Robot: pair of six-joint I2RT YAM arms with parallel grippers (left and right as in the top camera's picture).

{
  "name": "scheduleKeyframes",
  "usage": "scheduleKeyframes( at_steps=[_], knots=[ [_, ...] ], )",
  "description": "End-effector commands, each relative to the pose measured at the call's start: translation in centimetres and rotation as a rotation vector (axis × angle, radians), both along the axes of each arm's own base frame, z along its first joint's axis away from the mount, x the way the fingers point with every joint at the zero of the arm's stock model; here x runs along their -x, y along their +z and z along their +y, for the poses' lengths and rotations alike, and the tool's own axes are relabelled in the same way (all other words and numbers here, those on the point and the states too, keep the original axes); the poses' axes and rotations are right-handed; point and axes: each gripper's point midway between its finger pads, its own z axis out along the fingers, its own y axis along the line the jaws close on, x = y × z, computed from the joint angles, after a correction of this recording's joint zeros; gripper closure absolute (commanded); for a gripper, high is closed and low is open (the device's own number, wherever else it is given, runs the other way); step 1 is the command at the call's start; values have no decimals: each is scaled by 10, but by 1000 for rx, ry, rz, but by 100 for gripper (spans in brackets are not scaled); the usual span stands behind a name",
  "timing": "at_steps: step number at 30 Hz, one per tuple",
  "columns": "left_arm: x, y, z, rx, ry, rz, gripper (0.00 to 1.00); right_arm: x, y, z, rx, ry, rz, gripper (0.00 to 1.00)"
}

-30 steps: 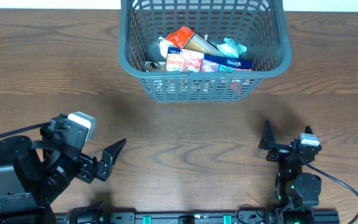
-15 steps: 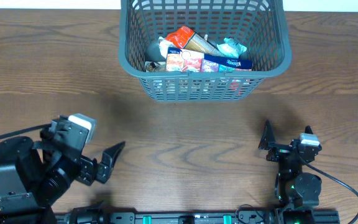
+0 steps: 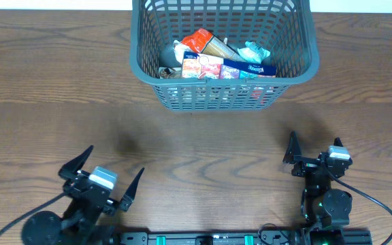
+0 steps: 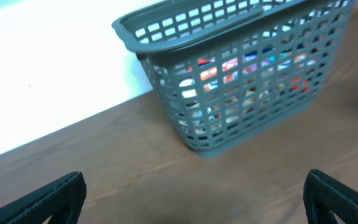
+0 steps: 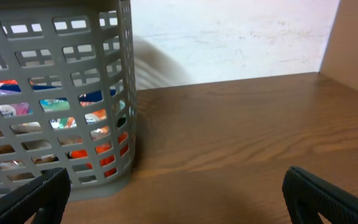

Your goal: Pack container

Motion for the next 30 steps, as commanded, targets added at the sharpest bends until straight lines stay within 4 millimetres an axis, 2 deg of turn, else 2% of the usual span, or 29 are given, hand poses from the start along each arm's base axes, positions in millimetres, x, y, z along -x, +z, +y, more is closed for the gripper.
scheduleKeyframes(
  at_steps=[1, 4, 9, 13, 19, 30],
  knots=[
    [-10, -14, 4, -18, 20, -78, 1, 1, 0, -5, -11, -24, -6, 1],
    [-29, -19, 10, -25, 54, -144, 1, 1, 0, -5, -11, -24, -6, 1],
    [-49, -27, 31, -38, 183, -211, 1, 1, 0, -5, -11, -24, -6, 1],
    [-56, -34, 54, 3, 329, -200, 1, 1, 0, -5, -11, -24, -6, 1],
    [-59, -53, 88, 157, 543, -144, 2, 1, 0, -5, -11, -24, -6, 1],
    [-67, -98, 94, 195, 592, -68, 1, 1, 0, -5, -11, -24, -6, 1]
  ],
)
